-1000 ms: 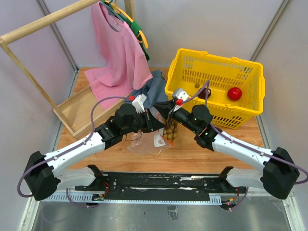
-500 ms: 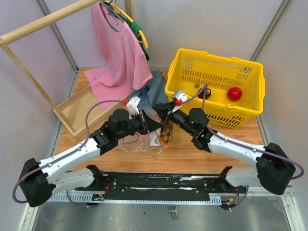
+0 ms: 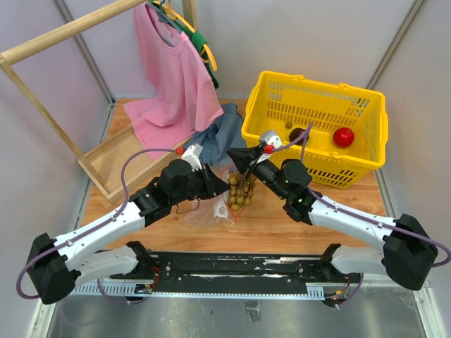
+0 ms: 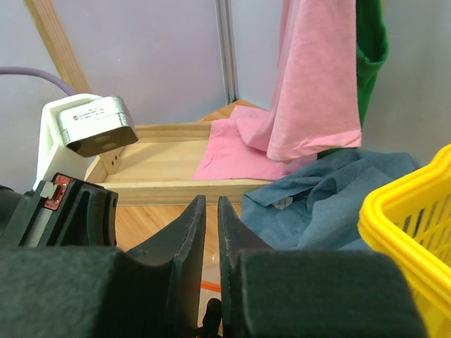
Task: Place the food in the zip-top bag and seal the zipper
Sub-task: Place the fake fruit in the zipper food storage bag.
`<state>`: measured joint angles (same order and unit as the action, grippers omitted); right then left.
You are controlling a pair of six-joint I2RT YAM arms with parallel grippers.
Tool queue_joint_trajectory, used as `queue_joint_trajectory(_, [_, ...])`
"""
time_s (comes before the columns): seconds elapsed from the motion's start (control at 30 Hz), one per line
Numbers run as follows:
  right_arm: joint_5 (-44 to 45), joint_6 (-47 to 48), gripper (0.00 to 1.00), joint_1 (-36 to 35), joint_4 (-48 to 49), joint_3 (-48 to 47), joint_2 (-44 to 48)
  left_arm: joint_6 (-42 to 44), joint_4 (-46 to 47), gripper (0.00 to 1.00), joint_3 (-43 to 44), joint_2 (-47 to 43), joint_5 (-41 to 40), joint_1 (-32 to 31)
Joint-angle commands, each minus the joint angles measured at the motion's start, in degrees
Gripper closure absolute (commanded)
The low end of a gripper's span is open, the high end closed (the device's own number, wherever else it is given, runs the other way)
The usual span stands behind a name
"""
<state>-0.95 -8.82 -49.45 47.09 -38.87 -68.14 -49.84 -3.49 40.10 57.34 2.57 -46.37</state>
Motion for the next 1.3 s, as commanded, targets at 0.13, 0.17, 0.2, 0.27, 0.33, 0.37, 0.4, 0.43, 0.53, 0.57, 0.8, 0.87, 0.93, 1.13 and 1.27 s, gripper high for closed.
queue_joint_trajectory(0.13, [1.98,0.52,0.99,-2.57,7.75,0.47,-3.74,1.16,-13.79,0.92,6.04,0.78,-7.25,-0.39])
queue_joint_trajectory(0.17, [2.05,0.35,0.99,-2.66,8.65,0.87,-4.28,1.25,-14.01,0.98,6.21,0.90,-6.92,-0.39])
queue_joint_trajectory(0.2, [2.07,0.11,0.99,-2.78,9.82,1.10,-4.85,1.42,-13.47,0.99,6.22,0.93,-5.77,-0.39])
queue_joint_trajectory(0.27, [1.94,-0.41,0.99,-2.96,12.06,1.54,-5.84,1.33,-10.54,1.00,5.82,0.79,-1.92,-0.39])
queue_joint_trajectory(0.33, [2.29,-0.66,0.99,-3.02,13.20,1.82,-6.43,0.72,-6.12,1.00,5.28,0.55,2.02,-0.47])
queue_joint_trajectory(0.37, [2.58,-0.68,1.00,-3.06,13.28,1.92,-6.44,0.56,-4.47,1.00,5.30,0.51,3.40,-0.48])
queue_joint_trajectory(0.4, [3.16,-0.49,1.00,-3.02,13.18,1.98,-6.28,0.47,-3.15,1.00,5.50,0.64,4.14,-0.48])
queue_joint_trajectory(0.43, [3.63,-0.28,0.99,-3.05,12.68,2.11,-5.91,0.30,-2.52,1.00,5.66,0.73,4.47,-0.48])
queue_joint_trajectory(0.53, [4.85,0.28,0.99,-3.08,12.50,2.72,-4.90,-0.27,1.14,1.00,5.06,0.96,5.23,-0.56])
queue_joint_trajectory(0.57, [5.05,0.21,0.99,-3.03,12.47,2.78,-4.71,-0.74,2.86,1.00,4.55,1.12,5.89,-0.56])
queue_joint_trajectory(0.8, [3.88,-0.19,0.88,-3.02,6.76,1.57,-2.91,-4.53,14.05,1.00,0.21,2.48,9.78,-0.56])
queue_joint_trajectory(0.87, [3.63,-0.17,0.80,-3.10,4.92,1.00,-1.85,-5.77,16.20,1.00,-1.73,1.32,8.58,-0.56])
queue_joint_trajectory(0.93, [2.58,1.09,0.74,-3.07,0.93,-0.77,-0.79,-7.01,17.62,1.00,-3.65,-0.30,6.09,-0.56])
queue_joint_trajectory(1.13, [1.02,2.20,0.54,-3.01,-7.56,-5.12,1.10,-9.53,19.62,1.00,-7.52,-4.28,0.59,-0.48])
queue_joint_trajectory(1.27, [-0.17,2.27,0.44,-3.01,-20.24,-10.33,2.85,-10.72,20.64,1.00,-9.08,-5.03,-0.41,-0.48])
